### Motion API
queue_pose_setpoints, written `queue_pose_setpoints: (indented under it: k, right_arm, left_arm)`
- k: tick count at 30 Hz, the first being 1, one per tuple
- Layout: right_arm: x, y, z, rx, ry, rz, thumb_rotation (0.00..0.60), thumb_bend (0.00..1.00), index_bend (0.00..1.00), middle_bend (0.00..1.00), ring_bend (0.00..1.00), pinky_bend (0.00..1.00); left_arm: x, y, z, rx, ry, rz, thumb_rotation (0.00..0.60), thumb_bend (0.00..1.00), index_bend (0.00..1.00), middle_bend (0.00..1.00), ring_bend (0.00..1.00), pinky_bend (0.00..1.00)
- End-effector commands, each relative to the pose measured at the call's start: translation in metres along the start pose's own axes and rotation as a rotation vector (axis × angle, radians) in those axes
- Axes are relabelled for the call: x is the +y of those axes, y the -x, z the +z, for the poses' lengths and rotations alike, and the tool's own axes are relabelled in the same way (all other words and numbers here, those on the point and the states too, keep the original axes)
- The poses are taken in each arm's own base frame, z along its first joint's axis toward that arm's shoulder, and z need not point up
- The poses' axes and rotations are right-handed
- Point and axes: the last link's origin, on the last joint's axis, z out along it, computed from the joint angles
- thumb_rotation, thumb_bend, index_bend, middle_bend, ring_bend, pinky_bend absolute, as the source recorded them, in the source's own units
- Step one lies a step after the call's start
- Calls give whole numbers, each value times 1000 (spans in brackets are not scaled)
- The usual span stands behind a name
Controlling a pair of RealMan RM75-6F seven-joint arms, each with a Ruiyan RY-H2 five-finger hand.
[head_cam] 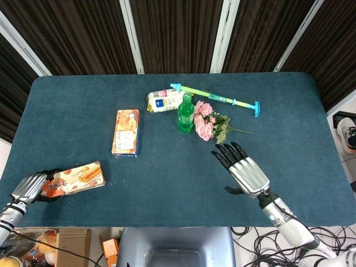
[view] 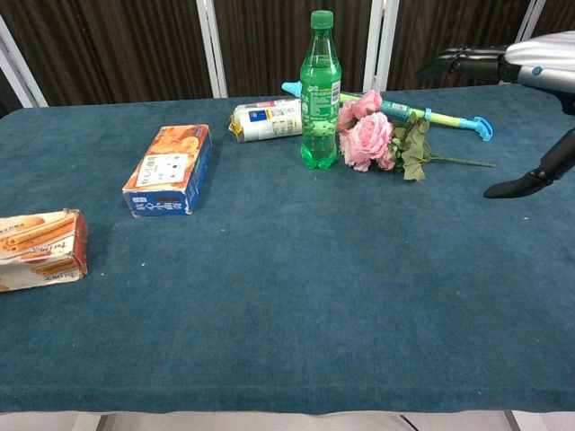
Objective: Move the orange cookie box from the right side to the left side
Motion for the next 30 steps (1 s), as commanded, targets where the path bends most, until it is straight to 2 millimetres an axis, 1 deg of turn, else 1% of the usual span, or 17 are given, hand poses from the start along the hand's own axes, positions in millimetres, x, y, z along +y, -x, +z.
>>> queue_pose_setpoints:
  k: [1,3,8,10,11,13,14,16,17,18,20,21,22,24,26,30]
  right_arm:
    - [7,1,-1,-4,18,6,596,55,0,0,0,0]
    - [11,3,-2,-11,28,9,595,55,0,0,0,0]
    - [21,6,-5,-19,57,7,596,55,0,0,0,0]
    - [27,4,-10,-2,77,2,595,55,0,0,0,0]
    - [31,4,-16,5,93,-7,596,55,0,0,0,0]
    - [45,6,-36,5,152,-59,598,55,0,0,0,0]
    - [51,8,-47,7,190,-85,598,56,0,0,0,0]
    - [61,13,-69,7,261,-139,600,55,0,0,0,0]
    - [66,17,-82,7,307,-159,600,55,0,0,0,0]
    - [75,26,-109,7,396,-179,600,55,0,0,0,0]
    - [80,36,-135,18,459,-165,600,55,0,0,0,0]
    - [81,39,-142,34,474,-149,600,55,0,0,0,0]
    - [84,44,-155,67,509,-106,600,55,0,0,0,0]
    - [89,49,-166,121,533,-45,600,56,0,0,0,0]
    - [95,49,-169,126,524,-68,600,55,0,0,0,0]
    - [103,47,-170,144,544,-53,600,55,0,0,0,0]
  left_arm:
    - [-2,9,1,-50,-30,-26,600,179,20,51,8,134]
    - [2,8,0,-42,-24,-45,600,145,0,1,0,70]
    - [17,0,-4,3,31,-72,600,143,0,0,0,41]
    - [28,-11,-11,48,78,-69,600,141,0,0,0,40]
    - [33,-18,-16,86,101,-68,600,147,0,0,0,40]
    - [42,-34,-34,191,118,-19,600,176,0,0,0,41]
    - [45,-39,-43,237,110,4,600,196,0,0,0,41]
    - [48,-40,-61,281,55,67,600,234,0,0,0,40]
    - [50,-38,-71,290,15,103,600,253,0,0,0,39]
    - [55,-29,-89,295,-62,138,600,274,0,0,0,39]
    - [64,-16,-101,315,-109,164,600,303,0,0,0,39]
    - [66,-11,-104,326,-118,171,600,309,0,0,0,39]
    - [70,-1,-107,336,-116,164,600,310,0,0,0,39]
    - [71,15,-109,335,-99,138,600,310,0,0,0,39]
    - [68,23,-109,309,-102,147,600,310,0,0,0,39]
    - [68,21,-108,342,-94,156,600,310,0,0,0,39]
